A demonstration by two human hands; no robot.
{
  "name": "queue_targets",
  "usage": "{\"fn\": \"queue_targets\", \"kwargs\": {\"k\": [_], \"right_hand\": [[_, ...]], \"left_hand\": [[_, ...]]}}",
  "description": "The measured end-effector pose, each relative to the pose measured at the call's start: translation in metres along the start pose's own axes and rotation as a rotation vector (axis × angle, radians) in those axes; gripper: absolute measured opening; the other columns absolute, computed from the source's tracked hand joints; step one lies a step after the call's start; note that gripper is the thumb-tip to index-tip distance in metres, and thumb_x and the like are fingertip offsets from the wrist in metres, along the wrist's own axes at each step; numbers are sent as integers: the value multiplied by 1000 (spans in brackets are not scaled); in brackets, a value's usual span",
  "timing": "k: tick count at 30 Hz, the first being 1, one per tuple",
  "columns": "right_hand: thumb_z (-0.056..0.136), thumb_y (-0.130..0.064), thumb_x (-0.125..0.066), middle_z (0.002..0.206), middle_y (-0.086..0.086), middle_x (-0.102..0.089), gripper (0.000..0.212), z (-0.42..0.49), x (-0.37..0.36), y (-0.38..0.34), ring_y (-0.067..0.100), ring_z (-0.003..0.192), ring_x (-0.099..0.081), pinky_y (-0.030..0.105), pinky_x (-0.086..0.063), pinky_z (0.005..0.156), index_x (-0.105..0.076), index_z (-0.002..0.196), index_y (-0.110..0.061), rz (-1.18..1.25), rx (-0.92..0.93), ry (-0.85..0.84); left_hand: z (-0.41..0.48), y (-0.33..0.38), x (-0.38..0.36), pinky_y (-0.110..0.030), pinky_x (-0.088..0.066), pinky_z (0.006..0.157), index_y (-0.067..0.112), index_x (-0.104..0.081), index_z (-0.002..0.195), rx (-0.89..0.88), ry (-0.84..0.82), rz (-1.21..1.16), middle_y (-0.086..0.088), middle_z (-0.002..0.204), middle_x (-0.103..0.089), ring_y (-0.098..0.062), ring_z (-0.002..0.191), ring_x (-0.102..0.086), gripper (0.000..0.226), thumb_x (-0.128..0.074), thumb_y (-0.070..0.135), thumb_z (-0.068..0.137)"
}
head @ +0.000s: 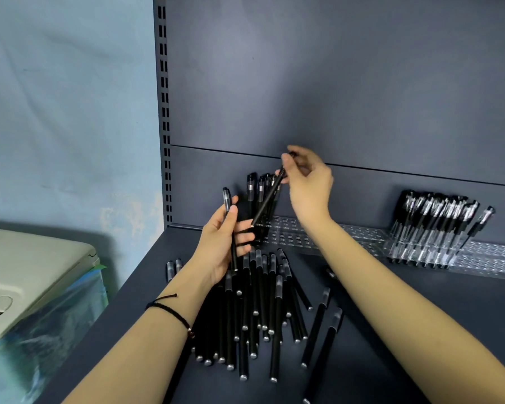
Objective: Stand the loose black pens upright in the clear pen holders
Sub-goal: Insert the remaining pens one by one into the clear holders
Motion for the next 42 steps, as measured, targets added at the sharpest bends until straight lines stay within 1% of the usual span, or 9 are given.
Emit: {"fn": "queue_targets", "kwargs": {"k": [4,12,18,21,24,29,33,37,42], "right_hand": [[92,-12,-62,88,4,-69,19,11,7,-12,15,75,-68,13,-49,73,-67,111,-12,-113,142,30],[92,-14,-63,91,3,-68,22,10,2,-1,15,79,-67,19,-51,79,-67,113,-10,-268,195,-25],[92,-22,-64,107,0,-63,30,-18,-21,32,10,93,-58,28,-50,88,-67,120,-11,-447,178,-281],[94,-32,-60,112,-2,-57,32,-19,-8,27,16,103,-55,31,-47,87,-67,121,-17,-454,186,-172],[93,-34,-59,104,-7,-57,30,-25,-11,1,7,90,-55,23,-45,81,-70,116,-19,-376,232,-179],[91,-22,-65,89,-3,-72,27,-47,-47,-8,4,75,-64,24,-54,78,-67,117,-17,-222,53,-538],[92,-9,-62,85,2,-72,30,-38,-43,-3,7,73,-63,24,-53,56,-62,120,-17,-59,-50,-548],[90,-9,-65,80,6,-69,28,0,0,0,13,71,-64,23,-50,50,-54,109,-26,37,-52,-212],[89,-19,-67,77,-8,-64,19,27,33,-1,10,67,-61,46,-56,66,-55,100,-29,-121,86,10]], "left_hand": [[4,-5,12,-16,-25,35,18,-58,125,10,68,148,5,59,-39,-4,40,-31,33,-42,36,103],[4,-14,3,-15,-16,31,14,-47,92,165,9,-21,3,47,-38,-6,34,-24,27,-29,31,104],[-2,-8,-10,-17,-20,34,15,-42,94,124,-85,-41,2,54,-42,-8,39,-29,20,-33,28,105],[-5,-3,-16,-18,-23,37,14,-44,95,76,-120,-57,1,54,-43,-8,41,-30,21,-33,27,106],[-7,3,-23,-19,-26,40,14,-46,96,29,-152,-28,2,55,-45,-9,42,-32,21,-34,28,106],[-17,13,-41,-24,-39,46,14,-45,92,-61,-230,68,-1,61,-51,-13,49,-43,24,-32,28,106],[-20,30,-24,-28,-45,62,19,-52,90,-319,-9,698,0,71,-63,-13,62,-54,22,-41,32,103],[-25,4,-38,-36,-41,87,21,-57,111,-443,-109,1569,0,108,-62,-22,106,-53,33,-46,48,96],[-22,-16,-37,-37,-33,99,27,-53,127,-328,-186,1761,3,128,-54,-20,125,-41,45,-35,56,97]]}}
Point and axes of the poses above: each hand's wrist, its own z-axis towards the middle knuckle, its own x-axis out of the back of the hand, y = z × x, the point moved 10 cm from there along z, towards the middle knuckle
